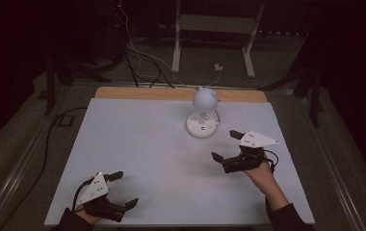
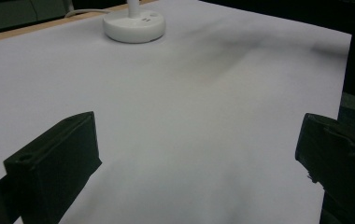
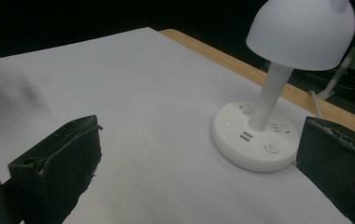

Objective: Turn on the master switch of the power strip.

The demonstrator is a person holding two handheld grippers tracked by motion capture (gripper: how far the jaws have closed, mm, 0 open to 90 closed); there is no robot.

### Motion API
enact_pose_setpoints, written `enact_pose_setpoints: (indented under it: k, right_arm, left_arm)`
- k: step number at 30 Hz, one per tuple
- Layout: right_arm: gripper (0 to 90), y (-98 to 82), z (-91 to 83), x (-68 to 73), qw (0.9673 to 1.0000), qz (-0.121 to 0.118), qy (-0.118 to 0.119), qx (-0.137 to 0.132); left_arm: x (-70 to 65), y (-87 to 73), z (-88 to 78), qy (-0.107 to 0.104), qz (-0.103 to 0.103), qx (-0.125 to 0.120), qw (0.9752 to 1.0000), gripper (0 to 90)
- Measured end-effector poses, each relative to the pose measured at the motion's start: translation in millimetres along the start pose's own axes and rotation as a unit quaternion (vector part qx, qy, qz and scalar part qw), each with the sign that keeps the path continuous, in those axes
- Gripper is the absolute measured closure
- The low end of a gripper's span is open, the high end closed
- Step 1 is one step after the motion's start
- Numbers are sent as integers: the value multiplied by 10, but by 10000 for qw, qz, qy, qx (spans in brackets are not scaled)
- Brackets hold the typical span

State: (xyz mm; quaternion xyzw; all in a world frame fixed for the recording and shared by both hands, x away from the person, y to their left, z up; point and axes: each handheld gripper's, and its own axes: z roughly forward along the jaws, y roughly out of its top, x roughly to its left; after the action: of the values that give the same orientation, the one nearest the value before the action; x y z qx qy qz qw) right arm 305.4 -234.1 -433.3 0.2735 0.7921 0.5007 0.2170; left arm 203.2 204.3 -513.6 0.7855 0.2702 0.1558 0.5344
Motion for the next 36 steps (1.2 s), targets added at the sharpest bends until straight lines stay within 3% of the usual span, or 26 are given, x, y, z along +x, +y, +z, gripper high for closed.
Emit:
enact_pose_setpoints:
  k: [13, 36]
  right_arm:
    - [10, 71, 124, -137, 9997, 61, -209, 50]
    - [10, 38, 371, -410, 9981, 321, -432, 309]
  left_arm:
    - [1, -2, 0, -2, -12, -5, 10000, 2]
    - [2, -3, 2, 7, -7, 11, 10000, 2]
